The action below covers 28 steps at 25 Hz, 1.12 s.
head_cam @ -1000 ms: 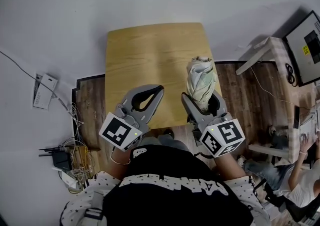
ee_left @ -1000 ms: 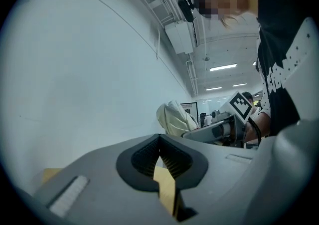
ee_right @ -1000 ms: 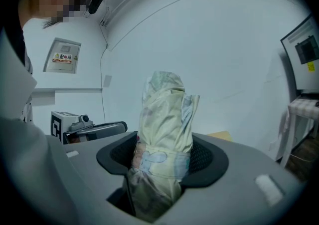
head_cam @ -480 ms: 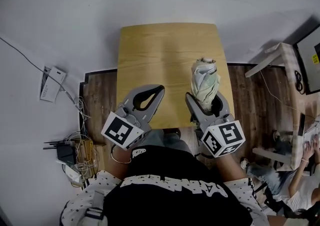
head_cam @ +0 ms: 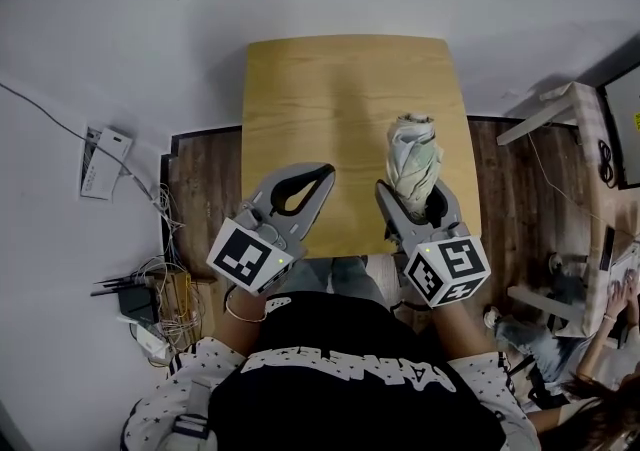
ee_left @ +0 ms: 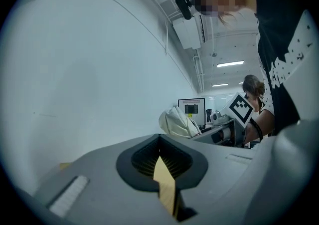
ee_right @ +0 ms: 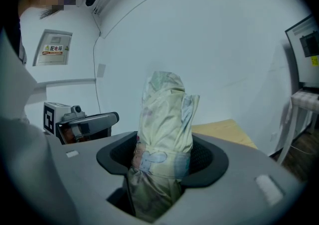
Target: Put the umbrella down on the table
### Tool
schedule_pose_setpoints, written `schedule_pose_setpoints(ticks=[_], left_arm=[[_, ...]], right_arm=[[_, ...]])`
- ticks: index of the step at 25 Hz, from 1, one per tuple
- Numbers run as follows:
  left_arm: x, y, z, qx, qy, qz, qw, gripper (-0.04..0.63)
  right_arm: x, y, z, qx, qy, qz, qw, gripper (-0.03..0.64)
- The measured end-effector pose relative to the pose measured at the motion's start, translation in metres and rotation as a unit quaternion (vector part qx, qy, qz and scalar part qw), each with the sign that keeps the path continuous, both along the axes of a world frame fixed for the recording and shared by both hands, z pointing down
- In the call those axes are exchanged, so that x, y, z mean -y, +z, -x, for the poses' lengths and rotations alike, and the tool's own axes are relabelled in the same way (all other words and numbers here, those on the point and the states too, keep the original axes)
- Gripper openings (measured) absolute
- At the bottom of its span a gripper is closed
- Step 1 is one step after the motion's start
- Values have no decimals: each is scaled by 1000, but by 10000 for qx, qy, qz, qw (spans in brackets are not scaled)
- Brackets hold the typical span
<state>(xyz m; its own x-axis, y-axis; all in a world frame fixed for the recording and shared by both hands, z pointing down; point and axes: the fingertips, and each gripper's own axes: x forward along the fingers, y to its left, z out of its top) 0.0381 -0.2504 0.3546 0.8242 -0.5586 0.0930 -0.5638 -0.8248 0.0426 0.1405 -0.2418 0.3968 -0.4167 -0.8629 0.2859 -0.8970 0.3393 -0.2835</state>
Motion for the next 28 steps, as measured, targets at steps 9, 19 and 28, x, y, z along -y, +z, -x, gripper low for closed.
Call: schedule_pose_setpoints(ticks=[9, 19, 28], left_arm=[[19, 16, 10, 110, -23, 282, 9995, -9], [22, 28, 12, 182, -26, 434, 9989, -9], [21, 34, 12, 183, -102, 522, 9984, -9]], right_arm=[[20, 26, 8, -114, 67, 302, 9995, 296], [35, 60, 10, -316, 18, 636, 9975, 296], [36, 84, 7, -477, -34, 866, 9951, 296]])
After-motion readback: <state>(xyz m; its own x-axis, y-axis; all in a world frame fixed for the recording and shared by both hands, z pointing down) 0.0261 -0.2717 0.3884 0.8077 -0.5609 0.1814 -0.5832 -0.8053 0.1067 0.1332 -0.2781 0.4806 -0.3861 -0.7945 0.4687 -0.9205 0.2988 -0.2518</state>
